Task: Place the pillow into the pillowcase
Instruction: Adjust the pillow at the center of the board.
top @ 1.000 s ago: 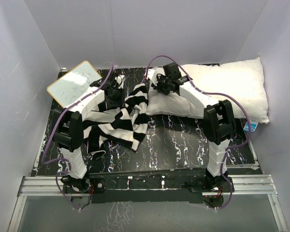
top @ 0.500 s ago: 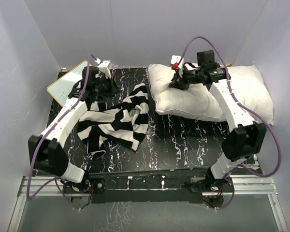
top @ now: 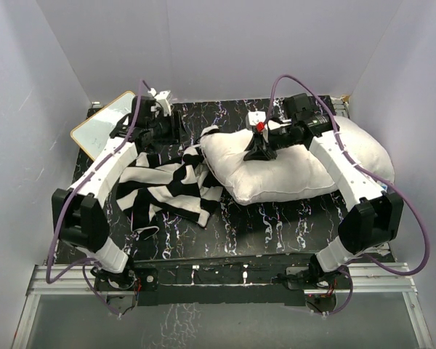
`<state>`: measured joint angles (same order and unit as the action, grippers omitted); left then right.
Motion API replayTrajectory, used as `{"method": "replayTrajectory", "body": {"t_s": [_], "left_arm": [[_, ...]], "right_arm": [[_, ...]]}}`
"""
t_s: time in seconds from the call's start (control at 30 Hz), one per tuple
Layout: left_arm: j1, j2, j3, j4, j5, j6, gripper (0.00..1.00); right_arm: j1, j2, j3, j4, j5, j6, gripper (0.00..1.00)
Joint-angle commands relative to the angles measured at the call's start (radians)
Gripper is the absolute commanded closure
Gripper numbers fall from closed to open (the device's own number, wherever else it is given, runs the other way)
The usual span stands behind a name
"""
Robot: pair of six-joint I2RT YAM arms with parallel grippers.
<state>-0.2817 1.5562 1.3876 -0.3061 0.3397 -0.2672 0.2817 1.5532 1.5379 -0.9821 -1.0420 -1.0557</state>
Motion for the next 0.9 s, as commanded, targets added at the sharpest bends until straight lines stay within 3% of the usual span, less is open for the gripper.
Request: {"method": "replayTrajectory", "body": {"t_s": [0.0, 0.1, 0.27, 0.33, 0.4, 0.43, 0.7, 0.87], "left_arm": [[-0.003, 0.066, 0.006, -0.21, -0.051, -0.054, 0.46], [-0.012, 0.093, -0.009, -0.177, -0.048, -0.069, 0.37], [-0.013, 0.204, 0.036, -0.182, -0.006, -0.049, 0.4], [-0.014, 0.223, 0.035, -0.166, 0.036, -0.049, 0.54], [-0.013, 0.215, 0.035, -0.143, 0.071, -0.052, 0.9], [-0.013, 0.198, 0.038, -0.132, 0.066, -0.048, 1.0], [-0.013, -0.087, -0.005, 0.056, -0.005, 0.051, 1.0], [-0.013, -0.122, -0.021, 0.09, 0.058, 0.046, 1.0]], "right_arm": [[-0.012, -0.037, -0.031, 0.089, 0.01, 0.029, 0.92], [-0.015, -0.042, -0.058, 0.11, 0.018, 0.044, 0.92], [-0.017, -0.049, -0.09, 0.137, 0.012, 0.059, 0.92], [-0.017, -0.055, -0.097, 0.143, 0.023, 0.061, 0.92], [-0.018, -0.059, -0.101, 0.143, 0.03, 0.062, 0.92], [-0.016, -0.06, -0.098, 0.141, 0.03, 0.061, 0.92], [0.032, -0.041, 0.0, 0.037, 0.04, -0.043, 0.92], [0.103, -0.032, -0.004, 0.082, 0.102, -0.017, 0.92]]}}
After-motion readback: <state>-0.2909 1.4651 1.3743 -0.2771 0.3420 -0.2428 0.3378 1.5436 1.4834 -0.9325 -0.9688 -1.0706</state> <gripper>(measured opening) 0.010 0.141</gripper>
